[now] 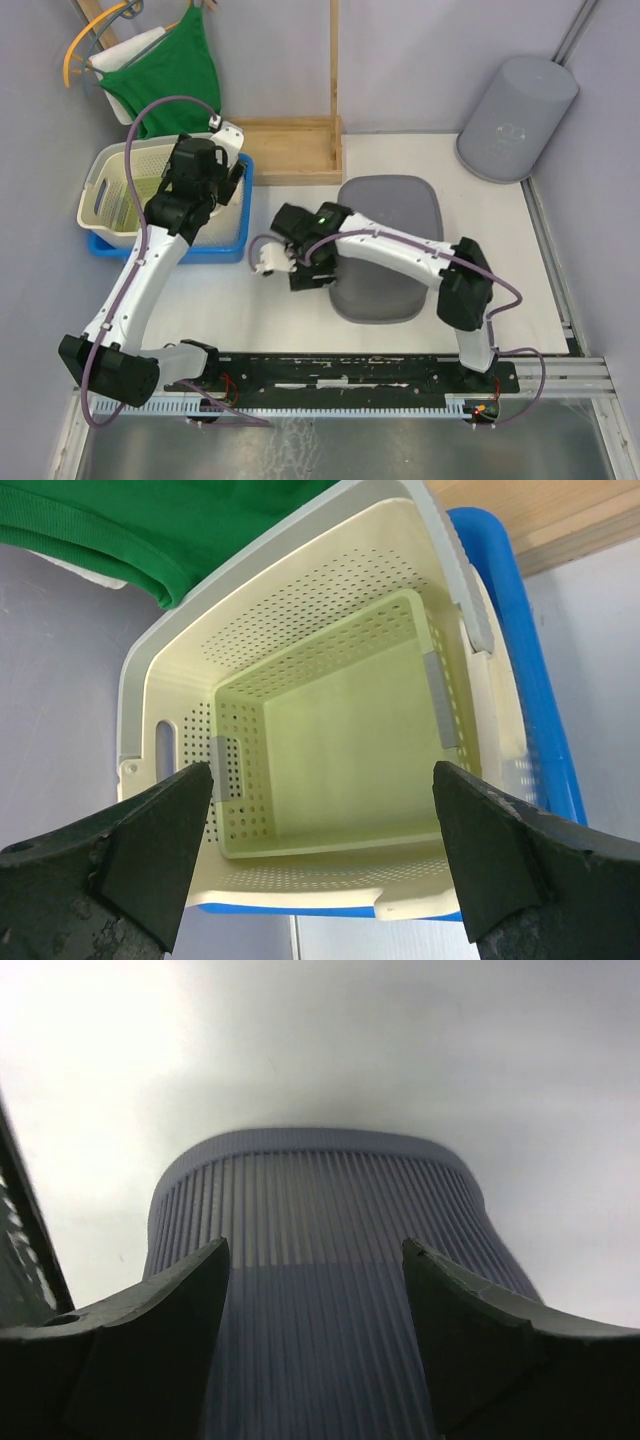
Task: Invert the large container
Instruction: Move the container to the center of the board.
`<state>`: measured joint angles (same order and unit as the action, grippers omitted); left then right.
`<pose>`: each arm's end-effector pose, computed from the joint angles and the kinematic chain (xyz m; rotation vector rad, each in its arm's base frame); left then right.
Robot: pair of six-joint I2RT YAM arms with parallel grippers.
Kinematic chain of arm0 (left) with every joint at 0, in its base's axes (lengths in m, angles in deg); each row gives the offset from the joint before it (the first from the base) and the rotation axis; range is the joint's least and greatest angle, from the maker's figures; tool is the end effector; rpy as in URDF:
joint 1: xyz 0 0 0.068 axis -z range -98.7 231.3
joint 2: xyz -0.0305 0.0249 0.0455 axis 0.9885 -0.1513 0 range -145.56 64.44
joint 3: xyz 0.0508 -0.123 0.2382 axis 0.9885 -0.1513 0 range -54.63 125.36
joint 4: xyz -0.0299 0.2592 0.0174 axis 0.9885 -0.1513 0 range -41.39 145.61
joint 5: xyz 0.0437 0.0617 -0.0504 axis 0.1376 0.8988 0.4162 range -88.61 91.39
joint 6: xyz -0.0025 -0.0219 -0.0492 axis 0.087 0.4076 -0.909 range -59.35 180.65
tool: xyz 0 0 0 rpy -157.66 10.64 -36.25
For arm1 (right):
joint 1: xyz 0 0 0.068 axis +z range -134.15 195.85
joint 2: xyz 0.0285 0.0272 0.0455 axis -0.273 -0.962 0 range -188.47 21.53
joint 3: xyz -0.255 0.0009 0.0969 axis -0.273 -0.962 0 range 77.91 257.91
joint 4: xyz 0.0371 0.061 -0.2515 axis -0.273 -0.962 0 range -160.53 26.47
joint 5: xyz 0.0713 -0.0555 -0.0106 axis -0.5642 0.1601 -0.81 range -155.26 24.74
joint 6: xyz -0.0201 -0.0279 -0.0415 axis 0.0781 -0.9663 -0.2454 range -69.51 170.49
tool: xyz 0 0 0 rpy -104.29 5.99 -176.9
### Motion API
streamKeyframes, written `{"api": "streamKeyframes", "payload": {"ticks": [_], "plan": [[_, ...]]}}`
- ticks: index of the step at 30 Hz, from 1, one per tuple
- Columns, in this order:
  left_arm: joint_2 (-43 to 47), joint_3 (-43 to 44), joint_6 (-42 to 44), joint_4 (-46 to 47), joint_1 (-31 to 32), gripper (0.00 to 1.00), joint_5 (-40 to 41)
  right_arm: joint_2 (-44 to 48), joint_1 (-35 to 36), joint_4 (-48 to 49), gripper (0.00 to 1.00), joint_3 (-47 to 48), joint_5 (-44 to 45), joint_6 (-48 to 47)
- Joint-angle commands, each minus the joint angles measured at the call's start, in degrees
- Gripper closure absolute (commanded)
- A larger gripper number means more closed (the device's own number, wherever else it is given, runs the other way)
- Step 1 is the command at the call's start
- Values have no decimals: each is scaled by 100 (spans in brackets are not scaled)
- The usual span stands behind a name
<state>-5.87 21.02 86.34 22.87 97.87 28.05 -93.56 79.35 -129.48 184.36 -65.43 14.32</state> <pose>0.2570 -0.0598 0.3960 0.4569 1.9900 0.5750 0.1838 0.3691 0.2694 -2.2009 1.8566 0.0962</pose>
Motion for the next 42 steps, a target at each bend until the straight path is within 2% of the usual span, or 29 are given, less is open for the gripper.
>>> {"api": "streamKeyframes", "payload": {"ticks": [1, 5, 12, 15, 17, 22, 24, 27, 29, 30, 32, 34, 37, 39, 42], "plan": [[194, 56, -353, 109, -28, 2, -348, 1055, -880, 171, 22, -968, 275, 295], [185, 87, -378, 61, -32, 2, -473, 1796, -1608, 406, 22, -2053, 468, 74], [66, 138, -406, 50, -32, 2, -578, 2216, -3432, 897, 22, -2716, 371, -623], [29, 142, -412, 37, -32, 2, -600, 2042, -4266, 1146, 22, -2487, 79, -870], [-27, 141, -433, 19, -26, 2, -600, 1759, -4697, 1155, 22, -2014, -171, -946], [-58, 211, -493, -66, -31, 2, -674, 907, -5267, 826, 22, -490, -548, -910], [-27, 200, -511, -89, -31, 2, -694, 850, -5338, 702, 22, -265, -864, -1045], [7, 171, -529, -138, -27, 2, -721, 1059, -5037, 312, 24, 196, -1322, -466], [-2, 171, -542, -187, -32, 2, -727, 1520, -4367, -289, 25, 265, -1722, -261], [-8, 188, -549, -227, -31, 2, -739, 1902, -3889, -504, 26, 57, -1644, -312], [-37, 250, -585, -311, -32, 2, -789, 2890, -2928, -611, 25, -675, -1263, -320], [-64, 300, -601, -384, -31, 2, -833, 3662, -2441, -824, 23, -1306, -1291, -210], [-144, 304, -582, -439, -31, 2, -910, 4587, -2808, -1586, 22, -1960, -1803, -659], [-248, 327, -570, -481, -32, 2, -969, 5023, -3292, -2390, 21, -2549, -2076, -1375], [-443, 417, -576, -524, -32, 3, -1023, 5438, -3628, -2741, 25, -3692, -1222, -1626]]}}
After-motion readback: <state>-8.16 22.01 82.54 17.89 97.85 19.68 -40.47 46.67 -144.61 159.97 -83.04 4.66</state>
